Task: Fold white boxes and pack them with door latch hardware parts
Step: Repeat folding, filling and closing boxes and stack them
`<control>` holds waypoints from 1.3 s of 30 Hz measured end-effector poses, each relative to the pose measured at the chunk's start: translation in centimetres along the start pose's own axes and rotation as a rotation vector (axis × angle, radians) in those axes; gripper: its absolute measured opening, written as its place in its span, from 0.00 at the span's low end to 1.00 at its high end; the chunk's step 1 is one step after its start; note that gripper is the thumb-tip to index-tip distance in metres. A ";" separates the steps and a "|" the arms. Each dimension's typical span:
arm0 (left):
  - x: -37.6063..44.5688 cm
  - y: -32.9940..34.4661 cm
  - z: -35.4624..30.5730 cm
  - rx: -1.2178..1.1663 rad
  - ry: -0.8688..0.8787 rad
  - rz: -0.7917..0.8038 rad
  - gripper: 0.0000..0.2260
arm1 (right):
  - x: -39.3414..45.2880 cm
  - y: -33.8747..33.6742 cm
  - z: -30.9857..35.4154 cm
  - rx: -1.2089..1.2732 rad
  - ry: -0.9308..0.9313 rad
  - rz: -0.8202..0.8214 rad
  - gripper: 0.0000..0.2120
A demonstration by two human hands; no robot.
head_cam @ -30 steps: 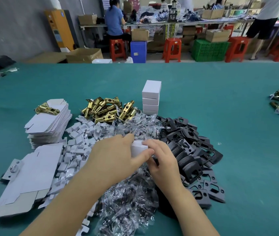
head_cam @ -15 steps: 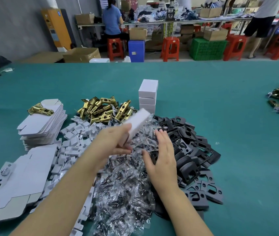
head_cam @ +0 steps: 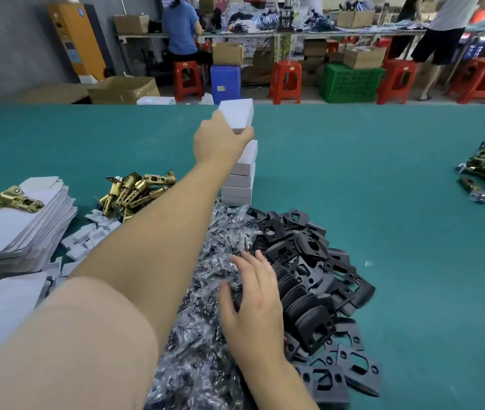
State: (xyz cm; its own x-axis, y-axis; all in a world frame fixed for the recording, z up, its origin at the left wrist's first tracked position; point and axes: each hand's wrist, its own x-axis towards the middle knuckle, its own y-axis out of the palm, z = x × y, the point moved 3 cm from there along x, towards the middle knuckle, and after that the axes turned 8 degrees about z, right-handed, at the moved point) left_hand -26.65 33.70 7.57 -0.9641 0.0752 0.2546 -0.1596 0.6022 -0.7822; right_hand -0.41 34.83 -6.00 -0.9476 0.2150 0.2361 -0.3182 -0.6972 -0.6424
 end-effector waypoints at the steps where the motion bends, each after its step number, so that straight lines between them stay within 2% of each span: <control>1: 0.5 0.9 0.0 0.018 -0.014 0.030 0.26 | 0.1 0.0 -0.1 -0.005 0.002 0.004 0.21; 6: 0.6 4.1 1.1 0.044 -0.067 0.156 0.26 | 0.2 0.4 -0.2 -0.017 0.005 0.015 0.18; 15: -1.0 3.4 2.0 -0.004 0.018 0.074 0.26 | 0.2 0.7 -0.4 -0.034 0.016 0.017 0.16; 25: -1.2 3.3 1.5 0.088 -0.023 0.193 0.33 | 0.4 0.8 -0.3 -0.094 0.014 0.064 0.17; 27: -1.4 3.3 1.0 0.107 -0.028 0.212 0.36 | 0.4 0.7 -0.2 -0.098 0.009 0.066 0.17; 30: -2.1 3.1 0.6 0.131 -0.080 0.320 0.48 | 0.3 0.7 -0.4 -0.110 0.005 0.060 0.16; 32: -3.9 2.2 0.3 0.122 -0.056 0.329 0.51 | 0.4 0.7 -0.5 -0.116 0.003 0.066 0.16; 36: -12.2 -0.2 1.2 -0.034 0.175 0.291 0.38 | 0.6 0.6 -0.5 -0.138 -0.005 0.058 0.15; 39: -19.3 -2.8 4.7 0.079 0.267 0.233 0.25 | 0.8 0.6 -0.6 -0.170 -0.027 0.075 0.16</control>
State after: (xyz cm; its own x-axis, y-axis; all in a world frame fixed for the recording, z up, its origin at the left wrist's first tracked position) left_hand -8.58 26.88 2.18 -0.8888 0.4143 0.1958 0.0318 0.4820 -0.8756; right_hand -1.36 35.00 -6.62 -0.9686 0.1466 0.2010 -0.2488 -0.5841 -0.7726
